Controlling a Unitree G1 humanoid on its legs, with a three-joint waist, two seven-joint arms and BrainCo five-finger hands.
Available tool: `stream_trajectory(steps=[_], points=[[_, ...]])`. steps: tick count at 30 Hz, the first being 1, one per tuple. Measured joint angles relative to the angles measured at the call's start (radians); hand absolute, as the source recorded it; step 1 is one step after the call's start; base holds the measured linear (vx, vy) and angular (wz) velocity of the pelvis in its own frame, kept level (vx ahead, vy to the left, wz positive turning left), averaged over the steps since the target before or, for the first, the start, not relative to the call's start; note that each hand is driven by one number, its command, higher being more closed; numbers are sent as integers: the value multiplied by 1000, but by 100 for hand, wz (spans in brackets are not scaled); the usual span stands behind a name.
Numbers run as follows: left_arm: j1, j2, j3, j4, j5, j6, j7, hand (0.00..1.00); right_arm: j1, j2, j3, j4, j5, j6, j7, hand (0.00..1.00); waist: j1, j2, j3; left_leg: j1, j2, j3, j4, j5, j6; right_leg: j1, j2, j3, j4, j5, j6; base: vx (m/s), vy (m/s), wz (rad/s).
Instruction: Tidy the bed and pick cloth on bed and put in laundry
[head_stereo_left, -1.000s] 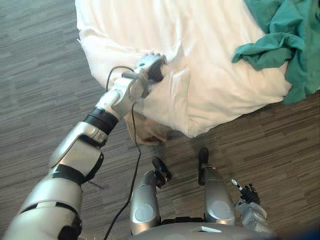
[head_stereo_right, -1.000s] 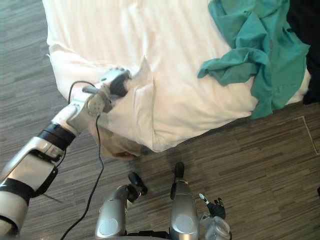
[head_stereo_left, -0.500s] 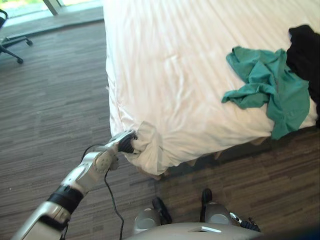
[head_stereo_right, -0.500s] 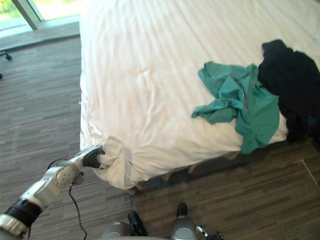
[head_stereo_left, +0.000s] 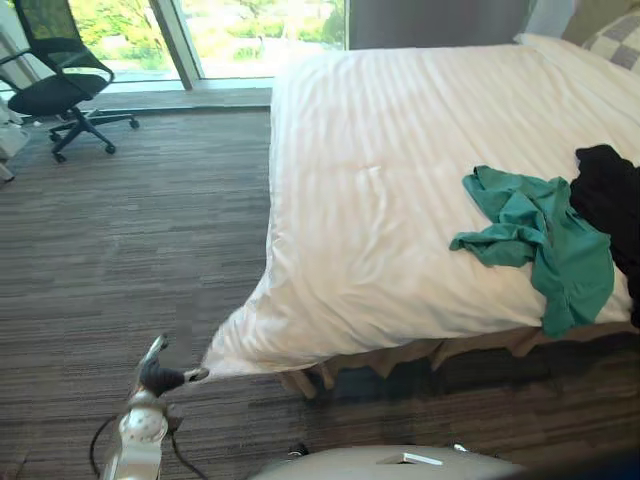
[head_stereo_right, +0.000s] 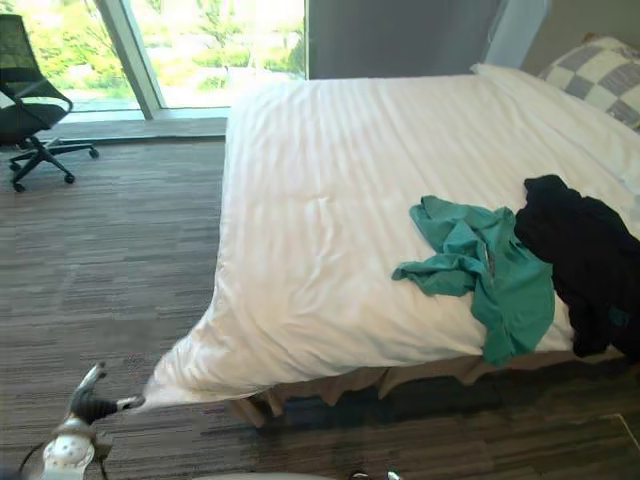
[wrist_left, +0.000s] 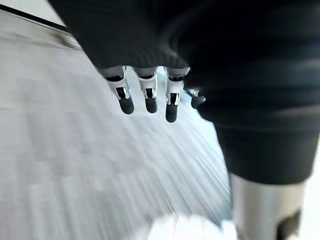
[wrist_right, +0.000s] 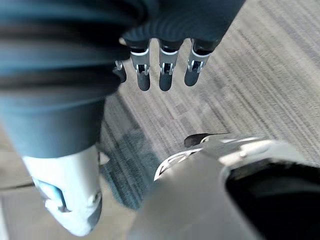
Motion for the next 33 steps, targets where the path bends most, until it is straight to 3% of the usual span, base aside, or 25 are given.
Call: stream_trajectory(steps=[5,10,14,19,23,27,33], points=[[43,-126,121,91,-116,7,29,0,-9,24,-41,-17,112,-10,-34,0,16,5,-9,7,-9,-14,0,-4,6,17,-5,-4,-13,4,6,36,11,6],[51,-357,98,129,-319,3,54,0,-17,56,-91,-55,219,-32,-99,0,25,13,-13,33,-15,-15,0,-16,5,46,-10,-7,-18,5,6,51,12,1],[43,-357,-37,138,-415,0,37,0,-26,63,-178,-82,274,-32,-107,0,25,5,-17,35,-14,-12,0,-18,3,52,-8,-7,-25,4,5,37,-7,-1],[43,-356,-116,67,-483,-4,2,0,-48,53,-232,-201,293,-26,-139,0,19,10,-11,42,-15,4,0,-22,3,57,-9,2,-25,4,5,28,0,-7],[44,-356,-123,48,-524,-4,-13,0,-46,21,-227,-517,291,-18,-189,0,-5,10,-10,37,-15,13,0,-28,2,54,-10,5,-25,6,8,-5,-1,-3],[19,-354,-111,130,-526,2,-12,0,-58,20,-238,-855,223,-34,-270,0,-6,-7,-4,34,-14,17,0,-32,1,51,-9,7,-29,7,11,2,0,-1],[2,-355,-71,180,-519,6,2,0,-70,35,-202,-1165,117,-43,-367,0,-5,-30,10,32,-16,17,1,-45,0,49,-10,12,-30,8,11,36,2,-2]])
